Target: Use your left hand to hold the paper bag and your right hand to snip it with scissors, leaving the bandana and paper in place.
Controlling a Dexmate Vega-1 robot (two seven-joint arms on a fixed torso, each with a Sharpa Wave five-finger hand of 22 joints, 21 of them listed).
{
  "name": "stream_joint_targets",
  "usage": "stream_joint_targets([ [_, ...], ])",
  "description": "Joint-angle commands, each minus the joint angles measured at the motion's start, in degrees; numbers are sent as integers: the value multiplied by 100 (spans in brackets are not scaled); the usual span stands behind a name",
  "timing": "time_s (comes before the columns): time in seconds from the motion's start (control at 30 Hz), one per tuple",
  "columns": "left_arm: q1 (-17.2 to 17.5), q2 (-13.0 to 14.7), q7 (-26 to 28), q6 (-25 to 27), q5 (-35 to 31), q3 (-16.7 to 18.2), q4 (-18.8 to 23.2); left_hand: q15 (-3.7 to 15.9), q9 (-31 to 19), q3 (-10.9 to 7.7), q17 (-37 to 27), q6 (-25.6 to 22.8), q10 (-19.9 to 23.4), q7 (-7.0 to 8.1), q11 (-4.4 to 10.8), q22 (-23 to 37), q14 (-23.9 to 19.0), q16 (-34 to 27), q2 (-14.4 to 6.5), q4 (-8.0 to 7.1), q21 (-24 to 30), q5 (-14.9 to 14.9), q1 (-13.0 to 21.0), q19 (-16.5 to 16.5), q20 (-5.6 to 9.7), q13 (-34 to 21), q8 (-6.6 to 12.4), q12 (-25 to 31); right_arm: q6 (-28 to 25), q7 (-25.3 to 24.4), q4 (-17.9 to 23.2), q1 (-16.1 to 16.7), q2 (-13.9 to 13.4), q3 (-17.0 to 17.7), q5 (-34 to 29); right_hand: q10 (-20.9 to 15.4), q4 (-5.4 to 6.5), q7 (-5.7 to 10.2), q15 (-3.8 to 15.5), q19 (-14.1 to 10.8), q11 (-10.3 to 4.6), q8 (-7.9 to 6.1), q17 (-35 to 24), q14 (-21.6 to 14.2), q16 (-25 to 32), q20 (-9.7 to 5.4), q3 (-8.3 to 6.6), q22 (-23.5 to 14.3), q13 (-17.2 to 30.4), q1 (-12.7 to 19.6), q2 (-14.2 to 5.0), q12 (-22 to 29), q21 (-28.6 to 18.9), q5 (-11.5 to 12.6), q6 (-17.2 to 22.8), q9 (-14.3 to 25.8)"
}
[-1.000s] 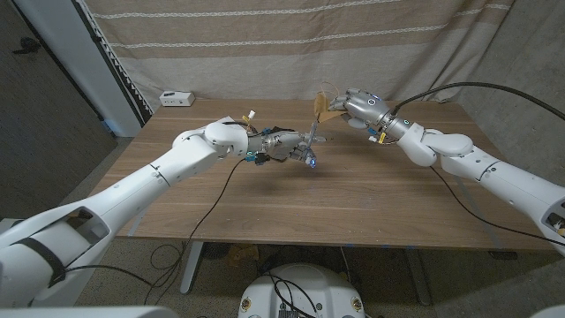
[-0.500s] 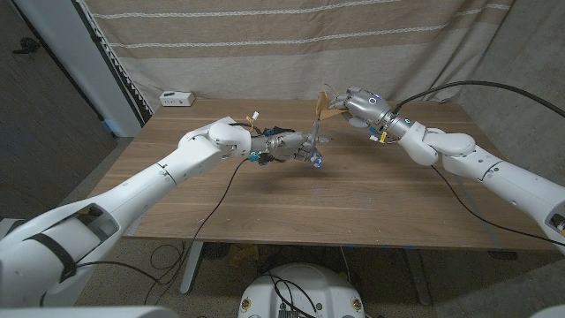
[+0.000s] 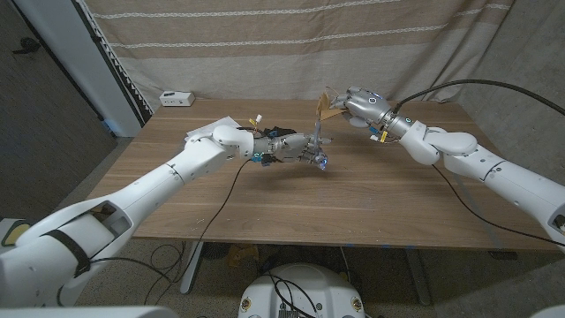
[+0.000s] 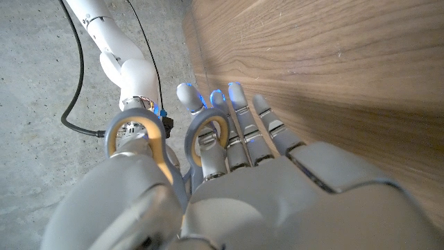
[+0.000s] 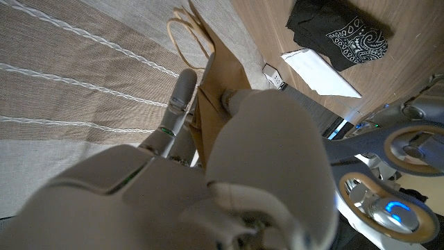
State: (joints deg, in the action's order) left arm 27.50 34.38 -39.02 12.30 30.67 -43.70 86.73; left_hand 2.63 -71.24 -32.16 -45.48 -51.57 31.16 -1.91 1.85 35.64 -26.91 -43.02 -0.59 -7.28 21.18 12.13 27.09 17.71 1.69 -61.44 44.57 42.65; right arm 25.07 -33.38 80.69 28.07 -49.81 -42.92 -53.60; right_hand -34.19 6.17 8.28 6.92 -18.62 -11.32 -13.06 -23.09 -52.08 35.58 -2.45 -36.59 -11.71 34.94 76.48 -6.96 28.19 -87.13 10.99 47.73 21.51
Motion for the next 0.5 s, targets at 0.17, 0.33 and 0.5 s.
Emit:
stream_joint_targets([
  [0.17,188,-198,134,-212,166,82,-208,987,169,79,96,294,1732,326,741,138,-1083,-344,-972,53,278,130,986,281,117,815,1710,-18,59,115,68,54,-59,67,26,-67,3,199,646,30,-6,27,-9,45,-13,-942,22,-11,25,506,-539,35,-49,29,199,22],
  [0.33,193,-232,30,-281,221,80,-301,1014,780,-49,-25,514,1704,557,917,181,-1191,-301,-1005,26,353,234,975,313,70,827,1229,6,60,133,96,69,-69,89,26,-60,5,202,646,34,-3,31,-3,54,-28,-939,31,-12,28,502,-541,34,-55,28,188,29],
  [0.5,89,-269,-236,-321,214,6,-476,1029,1815,-373,-23,1134,1227,734,990,271,-1122,-196,-1124,291,480,7,1372,254,42,662,183,-10,57,153,143,96,-86,114,24,-67,9,198,646,40,-4,32,1,59,-36,-937,35,-10,26,498,-542,35,-55,28,180,37],
])
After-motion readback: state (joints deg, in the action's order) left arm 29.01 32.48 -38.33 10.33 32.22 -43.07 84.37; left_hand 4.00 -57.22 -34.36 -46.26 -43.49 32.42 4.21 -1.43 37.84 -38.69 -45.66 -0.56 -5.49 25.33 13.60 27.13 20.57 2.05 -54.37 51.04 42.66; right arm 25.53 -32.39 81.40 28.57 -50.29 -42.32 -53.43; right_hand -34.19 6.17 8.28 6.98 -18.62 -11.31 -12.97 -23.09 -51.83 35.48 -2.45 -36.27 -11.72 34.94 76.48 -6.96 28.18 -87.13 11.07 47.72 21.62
